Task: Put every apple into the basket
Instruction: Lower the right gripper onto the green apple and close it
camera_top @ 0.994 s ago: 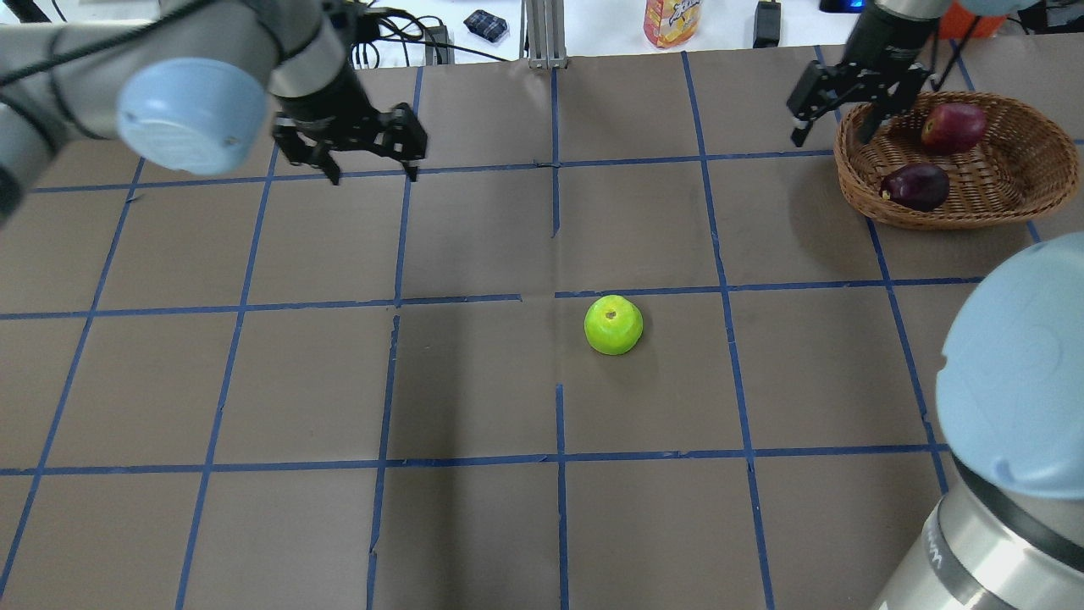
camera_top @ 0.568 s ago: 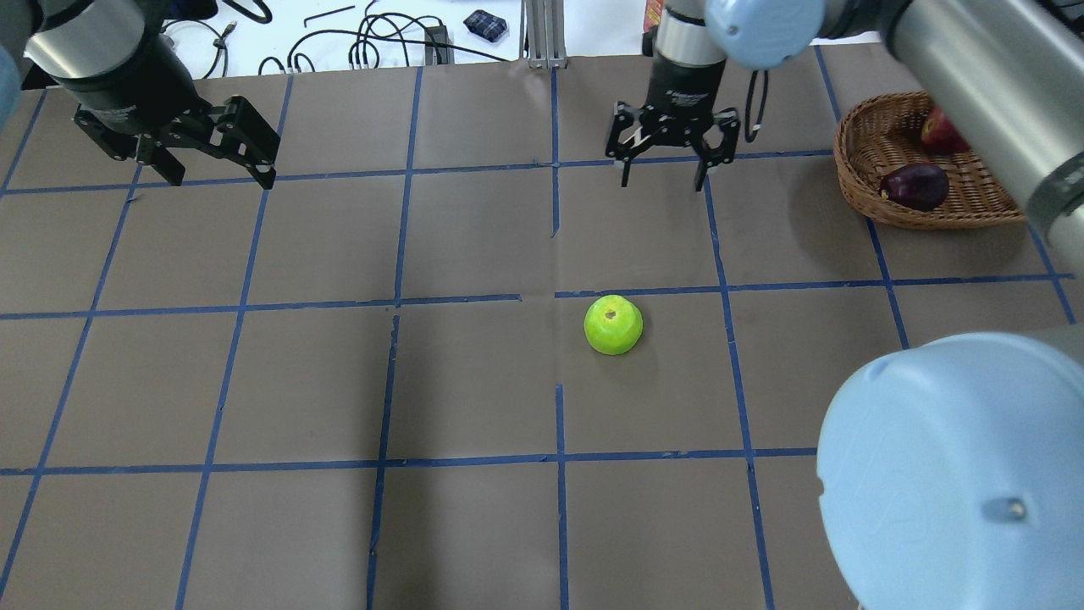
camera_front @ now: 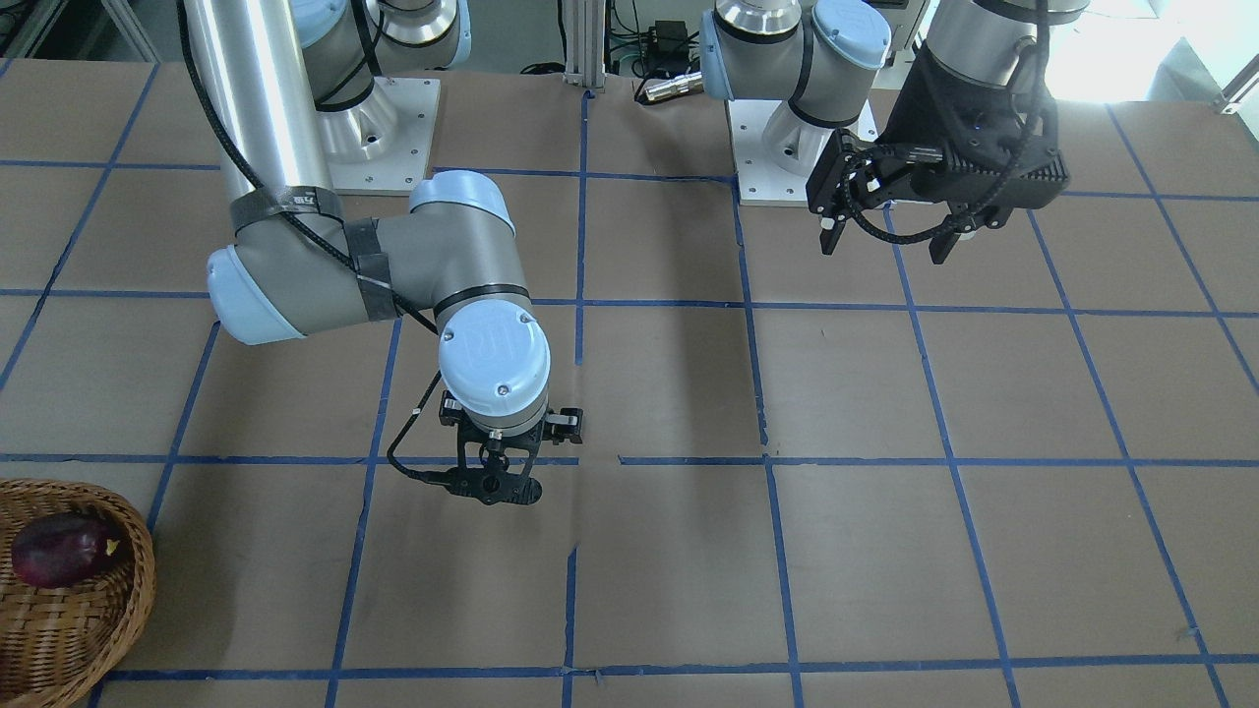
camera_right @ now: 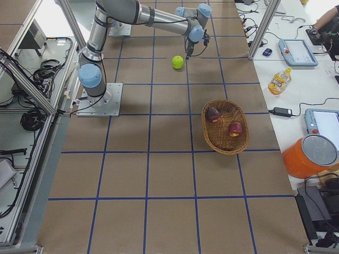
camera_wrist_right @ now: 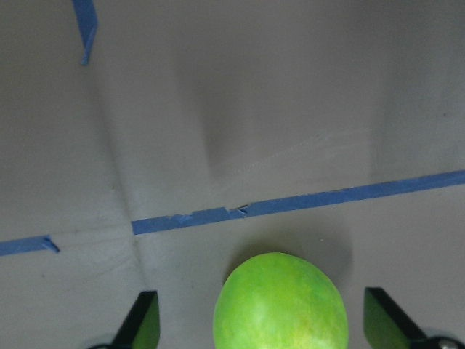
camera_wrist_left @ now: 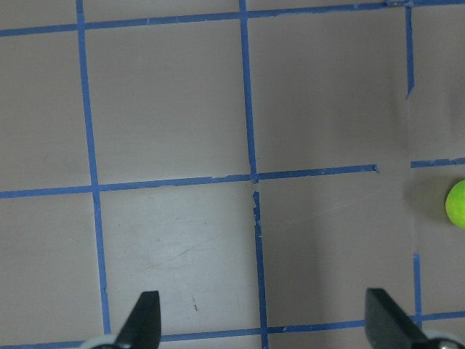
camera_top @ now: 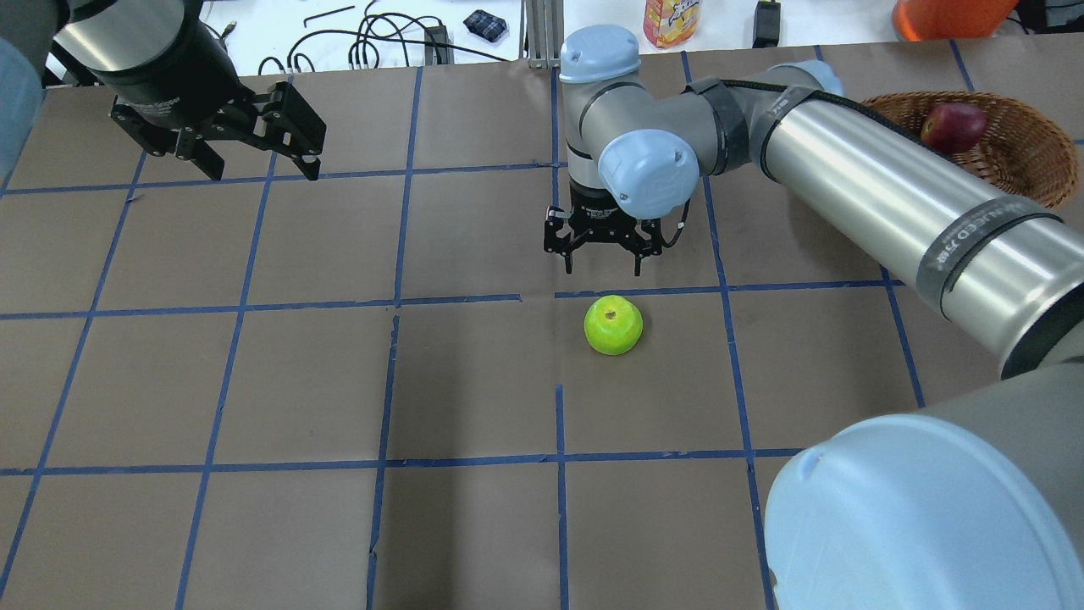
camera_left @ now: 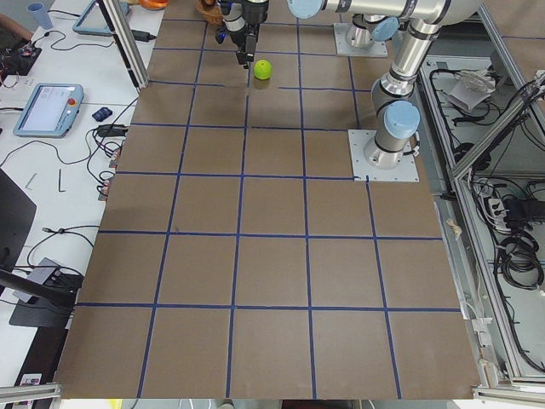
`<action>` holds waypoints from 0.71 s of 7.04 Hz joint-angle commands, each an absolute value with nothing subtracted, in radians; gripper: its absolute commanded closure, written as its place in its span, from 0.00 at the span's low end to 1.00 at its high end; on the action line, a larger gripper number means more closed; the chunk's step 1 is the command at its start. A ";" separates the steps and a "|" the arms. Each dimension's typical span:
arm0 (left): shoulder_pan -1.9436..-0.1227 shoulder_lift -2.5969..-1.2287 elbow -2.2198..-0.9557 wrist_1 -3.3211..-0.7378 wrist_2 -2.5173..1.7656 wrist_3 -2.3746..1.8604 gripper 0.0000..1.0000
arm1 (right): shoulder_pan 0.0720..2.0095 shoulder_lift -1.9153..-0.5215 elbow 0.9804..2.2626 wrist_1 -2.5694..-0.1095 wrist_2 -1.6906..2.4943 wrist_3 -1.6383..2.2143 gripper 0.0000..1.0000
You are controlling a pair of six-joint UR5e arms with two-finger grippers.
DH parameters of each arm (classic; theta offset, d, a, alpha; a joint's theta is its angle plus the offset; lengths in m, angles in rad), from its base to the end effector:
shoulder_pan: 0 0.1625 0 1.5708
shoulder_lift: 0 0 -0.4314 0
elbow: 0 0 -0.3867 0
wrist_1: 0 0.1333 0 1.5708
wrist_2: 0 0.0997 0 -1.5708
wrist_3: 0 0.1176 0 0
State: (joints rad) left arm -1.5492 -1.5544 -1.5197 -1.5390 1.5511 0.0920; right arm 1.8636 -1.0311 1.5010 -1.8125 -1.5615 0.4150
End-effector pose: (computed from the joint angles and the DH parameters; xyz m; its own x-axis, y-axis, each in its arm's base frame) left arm -0.1250 -0.4924 0.5128 -0.9974 0.0718 0.0104 0.0704 0.9924 -0.1005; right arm 0.3125 -0.5711 0.2204 -0.9900 0.1137 0.0829 0.1290 0.9690 0.2107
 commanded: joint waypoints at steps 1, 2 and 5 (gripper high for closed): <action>-1.548 -1.540 -1.519 -1.552 1.555 0.087 0.00 | 1.888 -1.077 1.600 -1.862 -1.583 0.416 0.00; -1.548 -1.560 -1.517 -1.555 1.557 0.084 0.00 | 1.885 -1.081 1.639 -1.918 -1.569 0.414 0.00; -1.548 -1.563 -1.494 -1.574 1.560 0.071 0.00 | 1.876 -1.094 1.801 -2.156 -1.575 0.400 0.00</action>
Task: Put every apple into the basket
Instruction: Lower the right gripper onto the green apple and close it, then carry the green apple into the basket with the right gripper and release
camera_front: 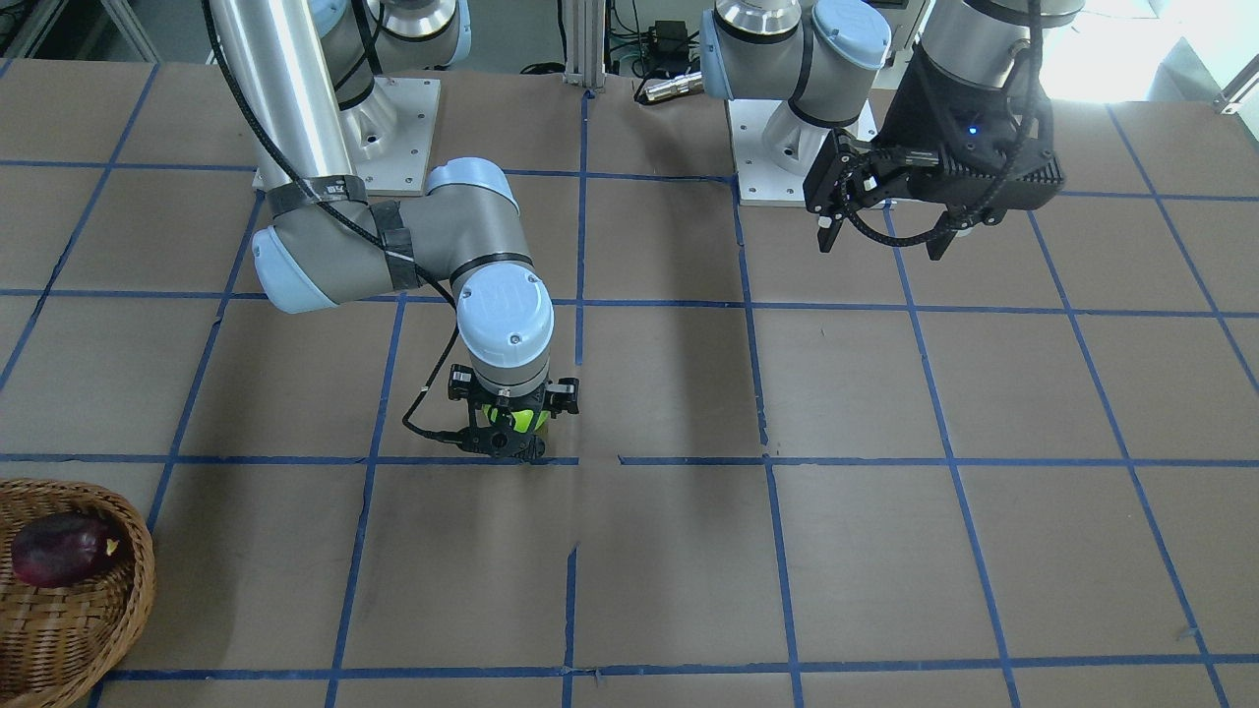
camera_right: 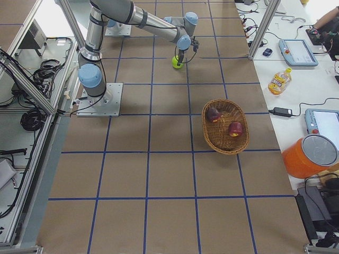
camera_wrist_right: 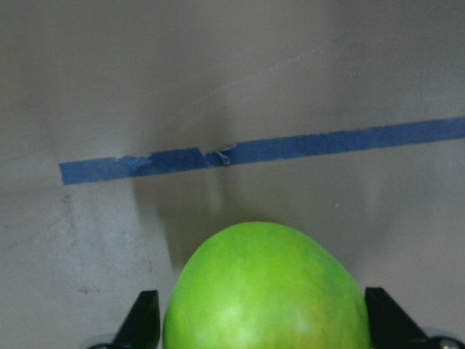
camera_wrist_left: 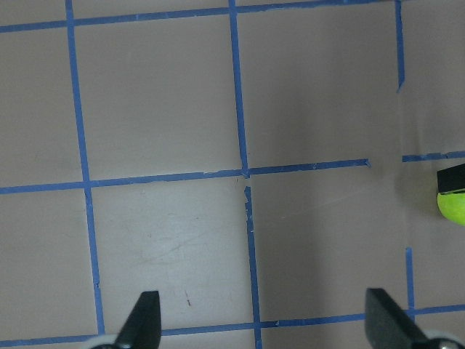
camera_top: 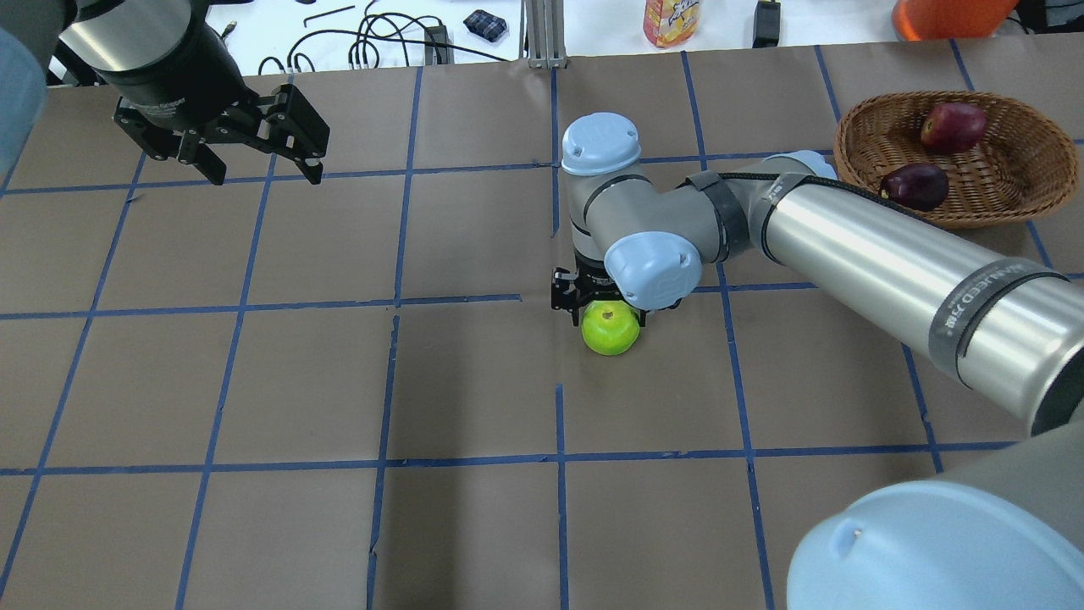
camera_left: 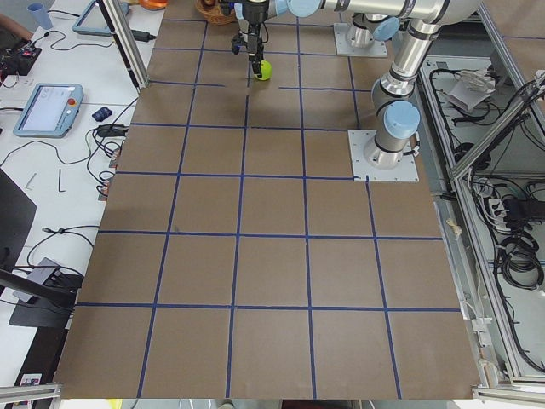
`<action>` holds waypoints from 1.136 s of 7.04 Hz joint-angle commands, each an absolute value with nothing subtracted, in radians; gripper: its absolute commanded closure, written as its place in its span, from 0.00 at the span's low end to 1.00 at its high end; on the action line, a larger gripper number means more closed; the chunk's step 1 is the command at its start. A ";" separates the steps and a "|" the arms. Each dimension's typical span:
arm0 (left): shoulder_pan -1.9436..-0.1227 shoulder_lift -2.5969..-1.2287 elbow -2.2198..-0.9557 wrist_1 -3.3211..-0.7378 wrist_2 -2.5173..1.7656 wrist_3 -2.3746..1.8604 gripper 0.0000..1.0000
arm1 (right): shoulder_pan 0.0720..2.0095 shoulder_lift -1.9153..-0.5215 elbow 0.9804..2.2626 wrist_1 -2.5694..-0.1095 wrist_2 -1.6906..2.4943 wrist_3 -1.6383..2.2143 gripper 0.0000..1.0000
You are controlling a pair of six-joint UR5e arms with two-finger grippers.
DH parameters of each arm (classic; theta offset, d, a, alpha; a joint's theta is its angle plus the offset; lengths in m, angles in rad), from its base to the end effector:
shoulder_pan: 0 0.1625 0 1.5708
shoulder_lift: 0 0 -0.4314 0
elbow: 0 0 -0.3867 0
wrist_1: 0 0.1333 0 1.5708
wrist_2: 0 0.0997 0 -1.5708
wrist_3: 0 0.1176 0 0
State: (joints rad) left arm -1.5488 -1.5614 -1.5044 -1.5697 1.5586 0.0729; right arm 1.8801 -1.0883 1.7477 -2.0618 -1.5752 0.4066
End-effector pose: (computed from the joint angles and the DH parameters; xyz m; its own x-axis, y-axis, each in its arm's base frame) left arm -0.1239 -0.4928 0.5136 -0.9986 0.0516 0.0065 0.0509 0.9957 -0.0775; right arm 0.3044 -0.5162 0.1751 -0.9934 0.0912 0.0703 0.1010 0.9832 0.1522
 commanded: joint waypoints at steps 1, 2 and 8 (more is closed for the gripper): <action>-1.548 -1.562 -1.496 -1.580 1.560 0.072 0.00 | 1.870 -1.095 1.790 -2.157 -1.569 0.397 0.18; -1.543 -1.563 -1.491 -1.578 1.563 0.072 0.00 | 1.856 -1.104 1.790 -2.157 -1.568 0.376 0.57; -1.542 -1.566 -1.493 -1.577 1.554 0.072 0.00 | 1.423 -1.141 1.457 -1.922 -1.557 -0.539 0.84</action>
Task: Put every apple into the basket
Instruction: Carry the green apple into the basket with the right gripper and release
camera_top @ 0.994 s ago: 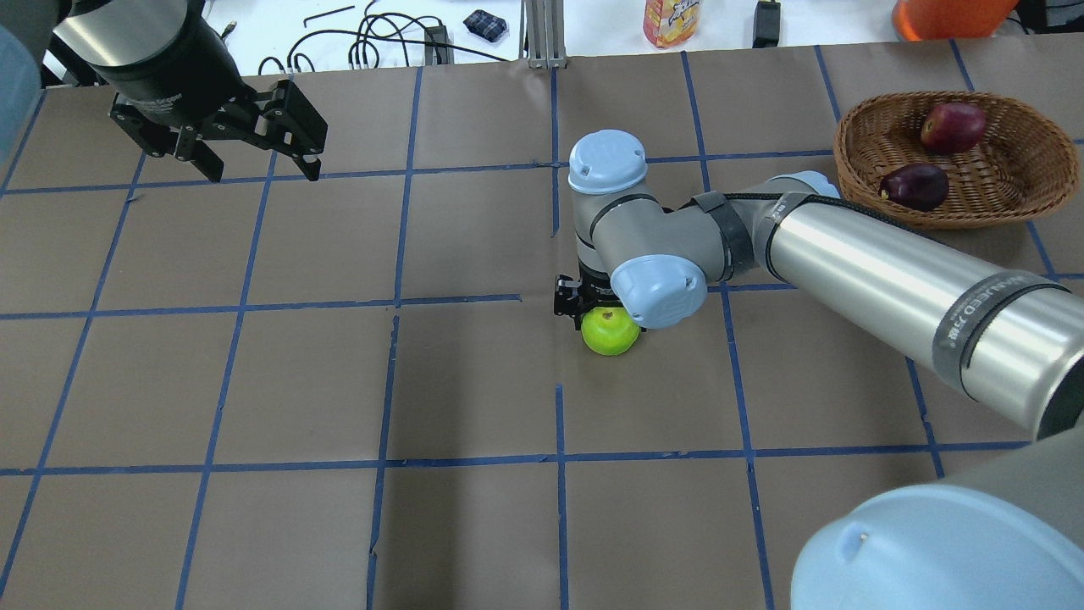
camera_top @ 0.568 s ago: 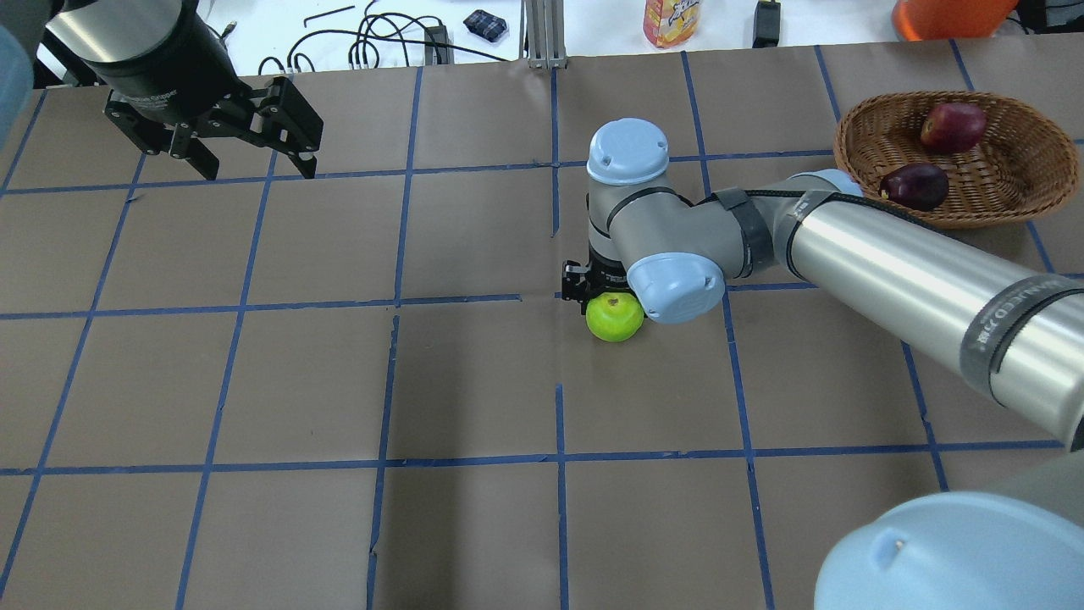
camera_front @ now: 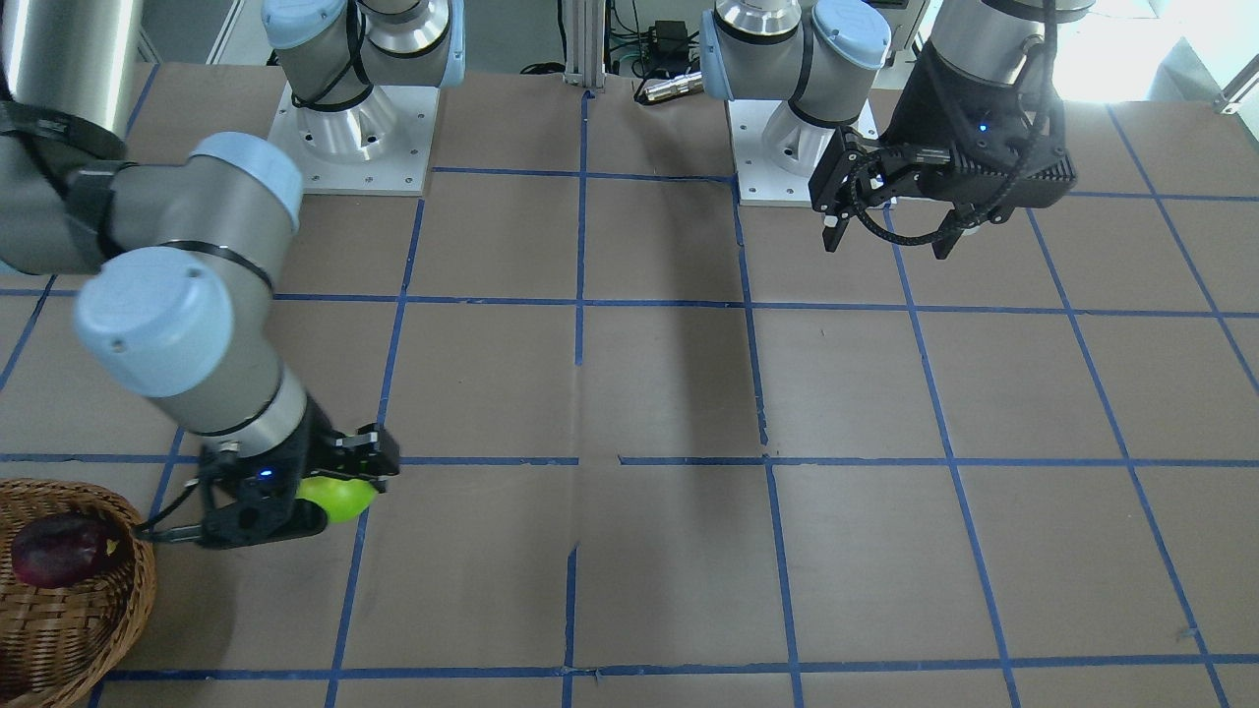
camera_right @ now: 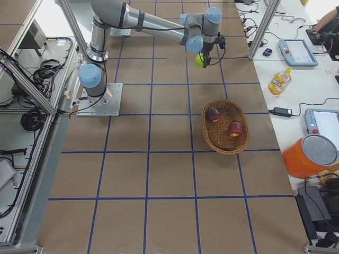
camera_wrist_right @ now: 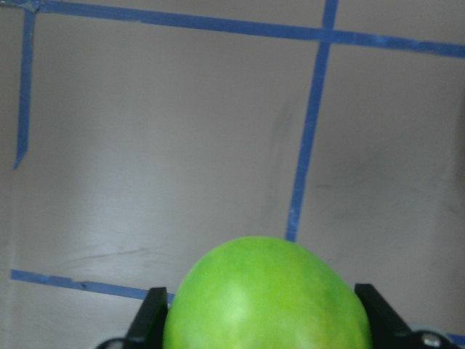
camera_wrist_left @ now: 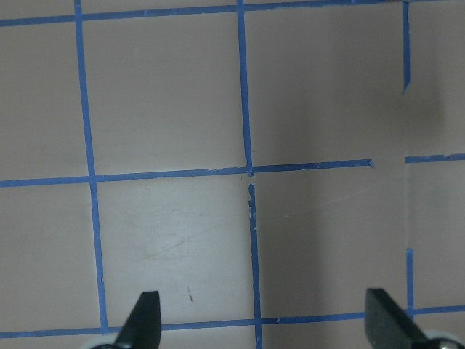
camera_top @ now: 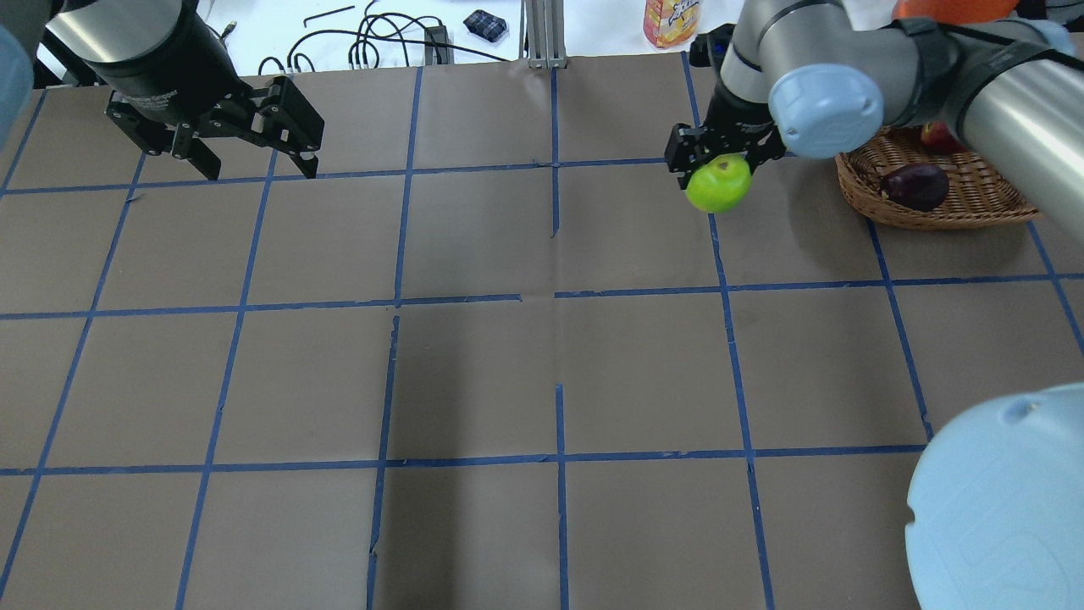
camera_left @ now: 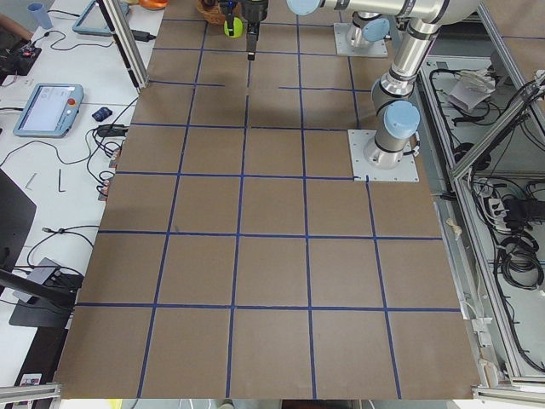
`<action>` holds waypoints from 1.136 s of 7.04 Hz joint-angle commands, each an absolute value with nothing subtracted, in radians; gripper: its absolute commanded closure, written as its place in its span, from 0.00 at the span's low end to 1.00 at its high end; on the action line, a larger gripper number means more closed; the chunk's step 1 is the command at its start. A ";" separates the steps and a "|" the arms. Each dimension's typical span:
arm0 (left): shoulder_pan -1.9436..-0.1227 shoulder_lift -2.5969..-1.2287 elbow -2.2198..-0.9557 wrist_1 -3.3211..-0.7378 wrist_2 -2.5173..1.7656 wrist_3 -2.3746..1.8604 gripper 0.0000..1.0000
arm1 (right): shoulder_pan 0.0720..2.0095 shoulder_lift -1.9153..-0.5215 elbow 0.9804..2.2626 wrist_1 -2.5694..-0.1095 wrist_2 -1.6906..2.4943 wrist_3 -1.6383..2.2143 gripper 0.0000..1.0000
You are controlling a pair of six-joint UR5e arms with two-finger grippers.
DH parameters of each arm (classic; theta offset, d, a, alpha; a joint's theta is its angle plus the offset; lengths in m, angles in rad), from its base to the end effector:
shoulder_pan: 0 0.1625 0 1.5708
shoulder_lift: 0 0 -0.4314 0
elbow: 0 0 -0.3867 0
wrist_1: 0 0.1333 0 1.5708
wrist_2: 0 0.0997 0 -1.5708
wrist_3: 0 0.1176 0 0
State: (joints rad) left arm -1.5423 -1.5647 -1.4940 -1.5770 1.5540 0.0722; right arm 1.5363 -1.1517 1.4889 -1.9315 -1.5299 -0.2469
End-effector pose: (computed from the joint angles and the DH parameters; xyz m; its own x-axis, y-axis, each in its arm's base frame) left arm -0.1212 -0.4948 0.5163 -0.9989 0.0448 0.0112 0.0438 0.9960 -0.0776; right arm 0.1159 -0.6473 0.3135 -0.9767 -0.2117 -0.0339 -0.2106 0.9770 -0.0328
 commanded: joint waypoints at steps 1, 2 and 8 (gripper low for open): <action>-1.542 -1.566 -1.493 -1.577 1.554 0.072 0.00 | 1.323 -1.135 1.450 -1.966 -1.552 -0.707 0.84; -1.542 -1.566 -1.494 -1.577 1.554 0.072 0.00 | 1.266 -1.106 1.413 -2.012 -1.555 -0.836 0.84; -1.542 -1.569 -1.485 -1.572 1.554 0.069 0.00 | 1.103 -1.011 1.230 -1.860 -1.602 -1.140 0.00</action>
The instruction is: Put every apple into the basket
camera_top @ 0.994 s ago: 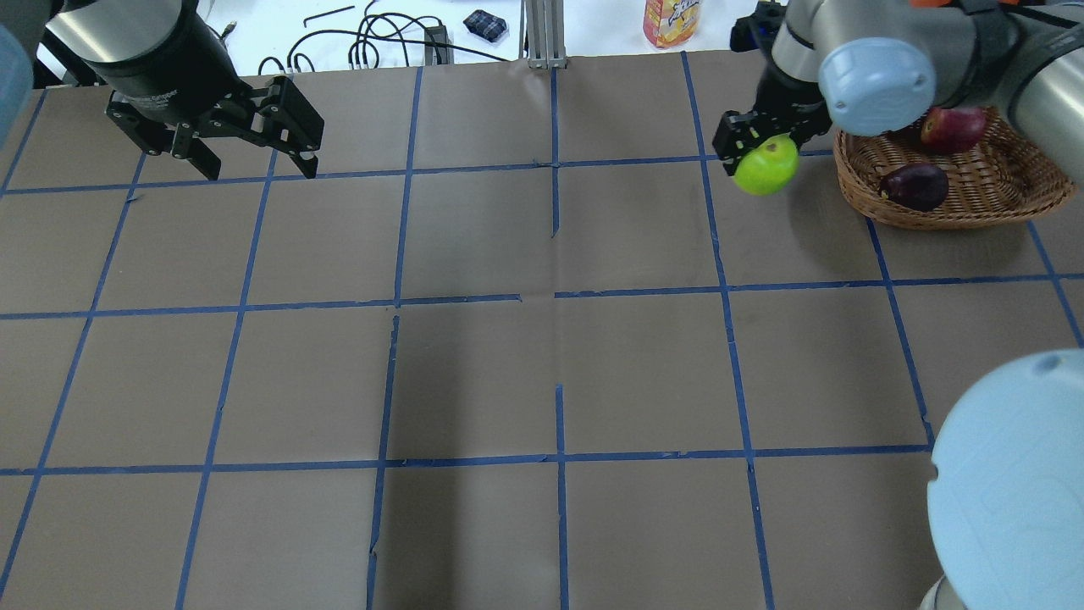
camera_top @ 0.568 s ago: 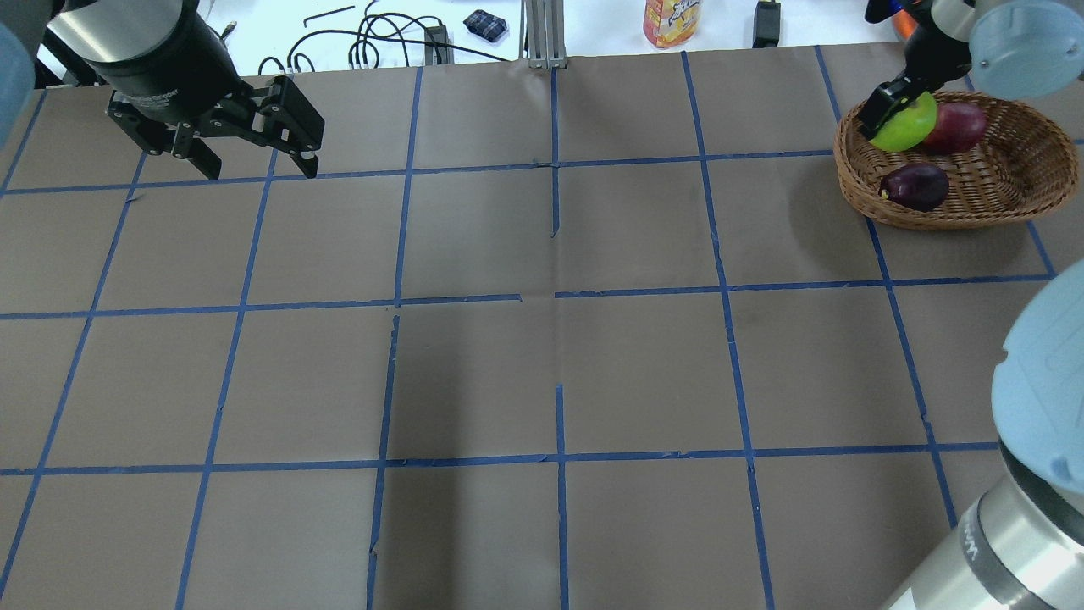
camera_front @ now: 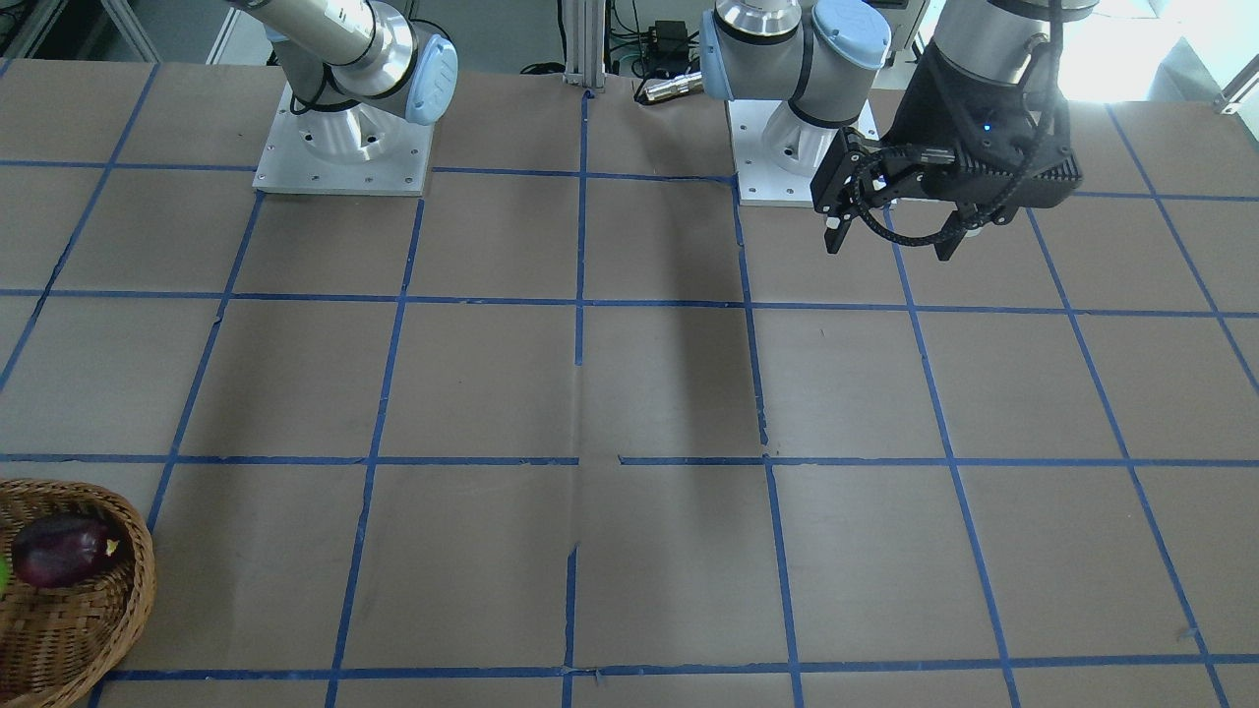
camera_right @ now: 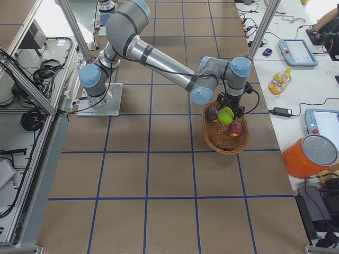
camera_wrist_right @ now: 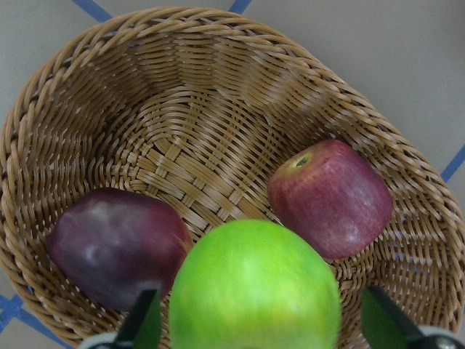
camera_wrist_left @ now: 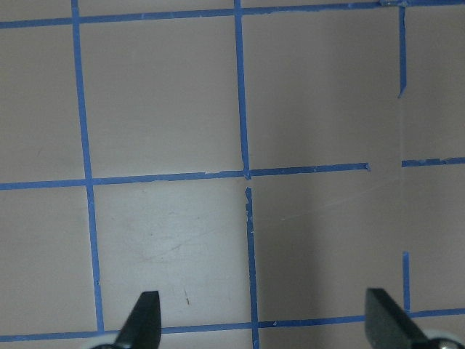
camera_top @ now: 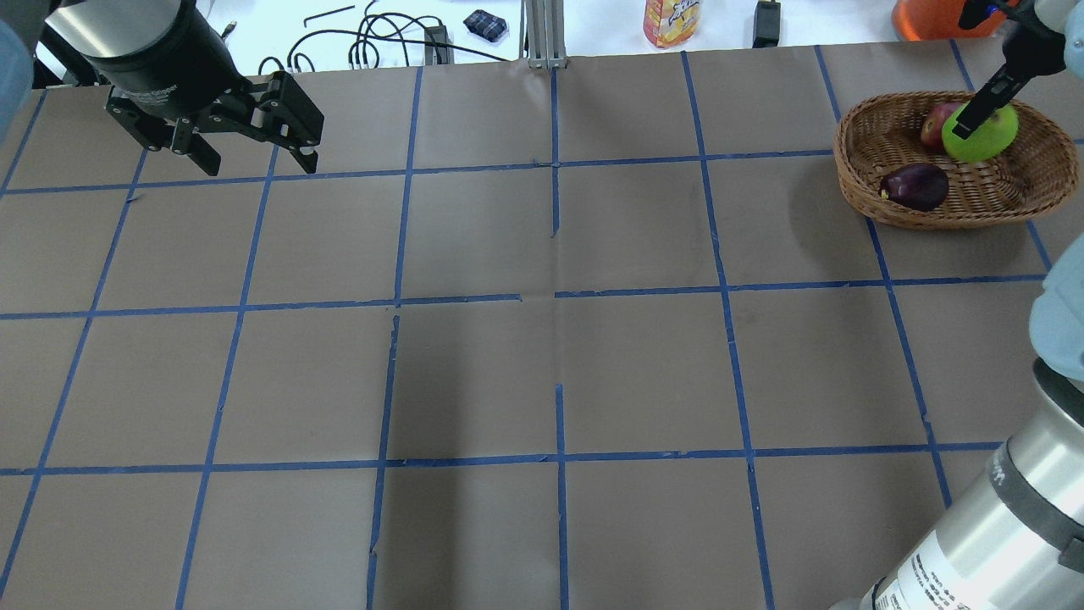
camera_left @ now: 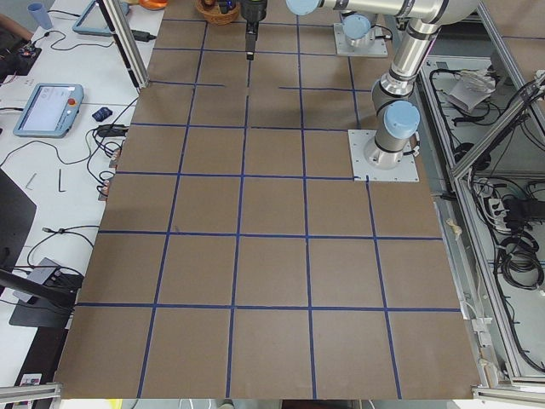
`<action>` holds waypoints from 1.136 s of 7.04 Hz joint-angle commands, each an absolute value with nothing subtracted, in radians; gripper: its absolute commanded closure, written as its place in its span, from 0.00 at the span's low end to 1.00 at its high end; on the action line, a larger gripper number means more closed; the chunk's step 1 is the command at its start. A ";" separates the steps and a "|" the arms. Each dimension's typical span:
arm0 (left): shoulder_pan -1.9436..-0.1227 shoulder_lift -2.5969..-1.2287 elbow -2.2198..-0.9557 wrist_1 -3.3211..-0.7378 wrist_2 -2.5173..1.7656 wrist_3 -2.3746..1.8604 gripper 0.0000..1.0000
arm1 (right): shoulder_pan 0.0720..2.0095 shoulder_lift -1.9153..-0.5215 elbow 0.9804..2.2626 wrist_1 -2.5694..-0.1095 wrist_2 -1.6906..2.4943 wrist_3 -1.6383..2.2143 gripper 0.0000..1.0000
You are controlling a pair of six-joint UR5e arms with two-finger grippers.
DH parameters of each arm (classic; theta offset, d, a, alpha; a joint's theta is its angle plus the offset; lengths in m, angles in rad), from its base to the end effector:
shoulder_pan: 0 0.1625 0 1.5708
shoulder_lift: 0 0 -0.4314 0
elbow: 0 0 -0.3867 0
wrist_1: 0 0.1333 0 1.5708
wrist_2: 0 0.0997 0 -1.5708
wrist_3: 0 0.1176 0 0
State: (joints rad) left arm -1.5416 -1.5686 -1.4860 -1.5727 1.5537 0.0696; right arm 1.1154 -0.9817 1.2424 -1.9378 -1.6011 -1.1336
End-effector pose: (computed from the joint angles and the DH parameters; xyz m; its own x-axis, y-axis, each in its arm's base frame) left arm -0.1208 -0.4974 0.5188 -0.9991 0.0416 0.0111 0.0405 0.9955 -0.0860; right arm -0.2023 -0.7081 0.3152 -0.7757 -0.6217 0.1089 -0.6268 0.7790 -0.0176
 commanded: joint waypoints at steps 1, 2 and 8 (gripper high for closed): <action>-1.540 -1.568 -1.480 -1.569 1.554 0.069 0.00 | 1.103 -1.032 1.230 -1.779 -1.595 -1.134 0.00; -1.540 -1.568 -1.476 -1.569 1.552 0.071 0.00 | 1.111 -1.076 1.233 -1.711 -1.594 -1.109 0.00; -1.536 -1.578 -1.453 -1.572 1.552 0.060 0.00 | 1.651 -1.379 1.250 -1.342 -1.574 -0.118 0.00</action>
State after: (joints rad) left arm -1.5371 -1.5748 -1.4596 -1.5714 1.5526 0.0600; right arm 1.4855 -1.3492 1.2452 -1.3621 -1.5779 -0.2961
